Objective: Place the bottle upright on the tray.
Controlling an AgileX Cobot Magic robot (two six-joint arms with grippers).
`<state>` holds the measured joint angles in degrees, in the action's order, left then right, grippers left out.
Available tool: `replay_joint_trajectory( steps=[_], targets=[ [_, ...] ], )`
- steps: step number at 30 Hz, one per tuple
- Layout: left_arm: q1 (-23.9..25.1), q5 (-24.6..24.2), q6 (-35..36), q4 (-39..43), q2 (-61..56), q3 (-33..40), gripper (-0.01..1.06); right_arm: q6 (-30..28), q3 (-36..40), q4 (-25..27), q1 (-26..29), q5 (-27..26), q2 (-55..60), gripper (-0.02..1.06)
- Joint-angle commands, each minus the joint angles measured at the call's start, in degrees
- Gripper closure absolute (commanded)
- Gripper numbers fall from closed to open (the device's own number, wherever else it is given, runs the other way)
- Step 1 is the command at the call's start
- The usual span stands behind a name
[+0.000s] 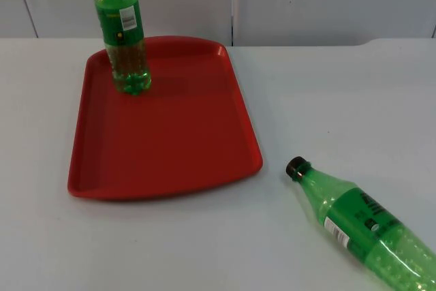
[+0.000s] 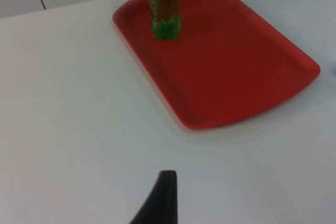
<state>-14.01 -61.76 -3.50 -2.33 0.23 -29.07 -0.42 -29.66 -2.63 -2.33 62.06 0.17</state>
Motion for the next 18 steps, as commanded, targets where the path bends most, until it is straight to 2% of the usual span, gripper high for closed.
replay_joint_trajectory(
  steps=[1,18],
  targets=[
    [0.1,-0.1,0.4,0.0,-0.2,0.3,0.17,-0.3,0.1,0.3,-0.3,-0.4,-0.2,-0.01],
    [0.1,-0.1,0.4,0.0,-0.2,0.3,0.17,-0.3,0.1,0.3,-0.3,-0.4,-0.2,-0.01]
  ],
)
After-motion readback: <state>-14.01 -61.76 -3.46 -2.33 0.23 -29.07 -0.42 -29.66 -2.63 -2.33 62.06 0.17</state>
